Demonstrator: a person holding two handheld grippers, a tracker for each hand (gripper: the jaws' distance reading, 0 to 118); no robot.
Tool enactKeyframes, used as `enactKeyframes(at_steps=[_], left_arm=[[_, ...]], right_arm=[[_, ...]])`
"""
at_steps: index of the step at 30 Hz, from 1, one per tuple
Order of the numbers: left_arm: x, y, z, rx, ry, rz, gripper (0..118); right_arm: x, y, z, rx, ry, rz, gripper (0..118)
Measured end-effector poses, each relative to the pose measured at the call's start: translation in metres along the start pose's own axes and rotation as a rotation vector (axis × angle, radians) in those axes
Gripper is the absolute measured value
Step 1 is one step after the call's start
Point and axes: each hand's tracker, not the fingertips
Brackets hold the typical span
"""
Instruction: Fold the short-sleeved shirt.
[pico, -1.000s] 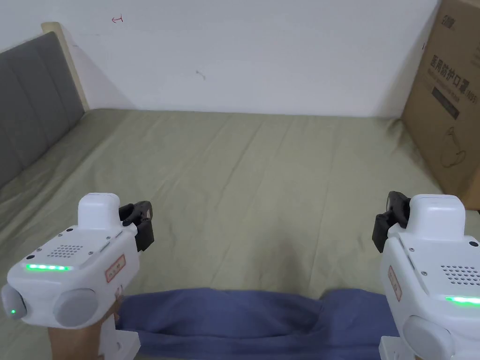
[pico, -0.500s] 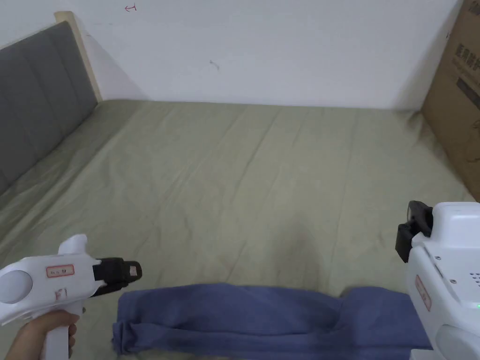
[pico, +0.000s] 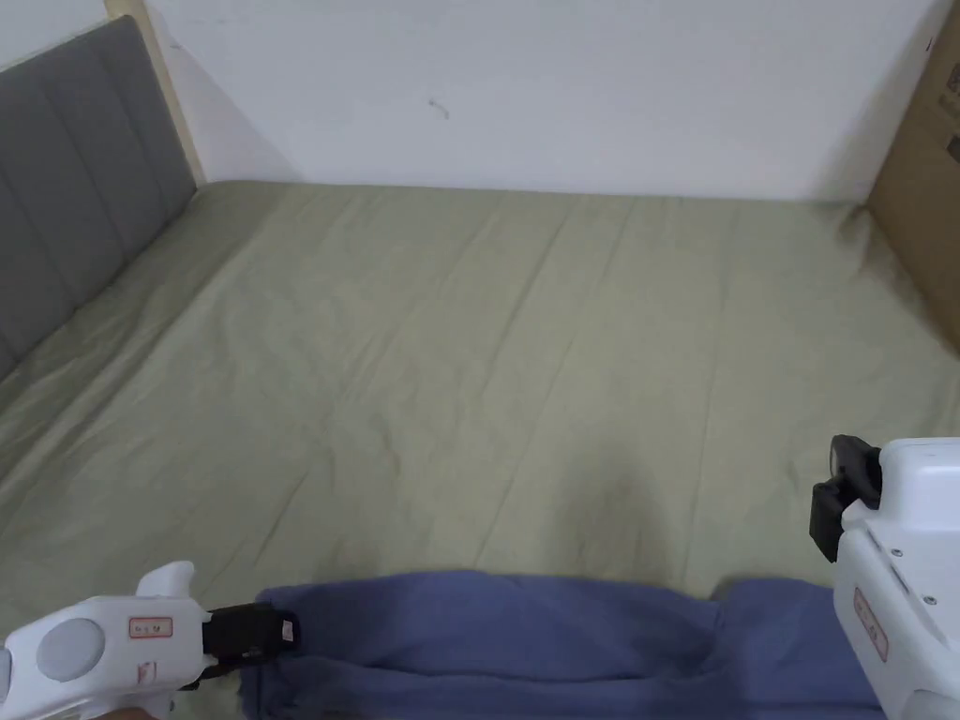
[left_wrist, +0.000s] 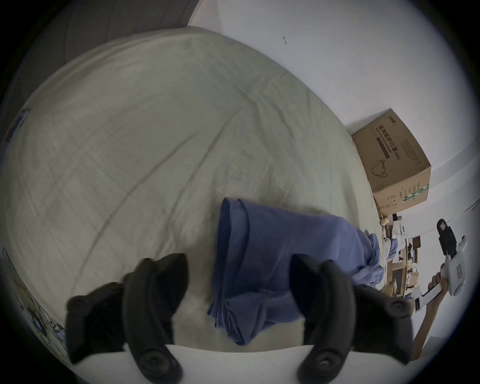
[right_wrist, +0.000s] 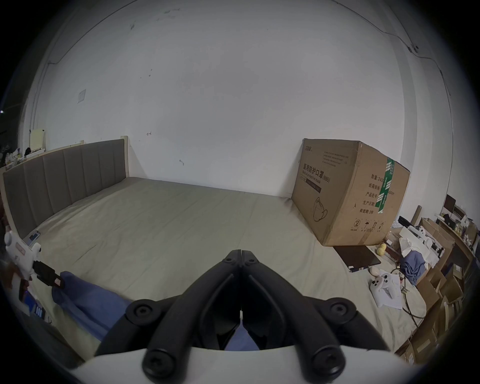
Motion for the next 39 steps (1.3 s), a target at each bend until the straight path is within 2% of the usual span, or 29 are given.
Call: enactKeyframes(at_steps=[1, 3, 4, 6, 8, 13, 19, 22, 27, 30, 32, 34, 39], left_arm=[[0.001, -0.003, -0.004, -0.002, -0.009, -0.002, 54], [0.008, -0.007, -0.008, 0.005, 0.027, -0.035, 48], [0.007, -0.005, -0.010, 0.012, 0.027, -0.051, 41], [0.011, -0.006, -0.011, 0.017, 0.035, -0.065, 18], [0.013, -0.005, -0.012, 0.010, 0.015, -0.070, 12], [0.037, -0.005, 0.001, 0.056, 0.087, -0.189, 8], [0.050, 0.010, 0.050, 0.138, 0.092, -0.213, 7], [0.048, 0.018, 0.069, 0.170, 0.176, -0.250, 7], [0.038, 0.025, 0.097, 0.188, 0.220, -0.165, 7], [0.055, 0.020, 0.105, 0.185, 0.230, -0.193, 7], [0.071, 0.018, 0.106, 0.190, 0.200, -0.204, 7], [0.095, 0.013, 0.102, 0.186, 0.100, -0.216, 7], [0.162, 0.000, 0.073, 0.114, 0.050, -0.293, 7]], right_arm=[[0.000, 0.000, -0.002, -0.007, 0.000, 0.003, 0], [0.001, -0.002, -0.003, -0.013, -0.002, 0.004, 0], [0.002, -0.002, -0.004, -0.017, -0.003, 0.002, 0], [0.005, -0.003, -0.005, -0.022, -0.006, -0.006, 0], [0.007, -0.004, -0.006, -0.026, -0.008, -0.011, 0], [0.017, -0.005, -0.004, -0.033, -0.011, -0.023, 0], [0.028, -0.001, 0.001, -0.012, -0.017, -0.027, 0], [0.035, 0.001, 0.005, 0.003, -0.021, -0.032, 0], [0.047, 0.000, 0.012, 0.015, -0.027, -0.041, 0], [0.052, -0.001, 0.016, 0.020, -0.031, -0.043, 0], [0.054, -0.002, 0.018, 0.020, -0.033, -0.043, 0], [0.056, -0.002, 0.018, 0.021, -0.034, -0.051, 0], [0.059, -0.002, 0.020, 0.026, -0.034, -0.078, 0]])
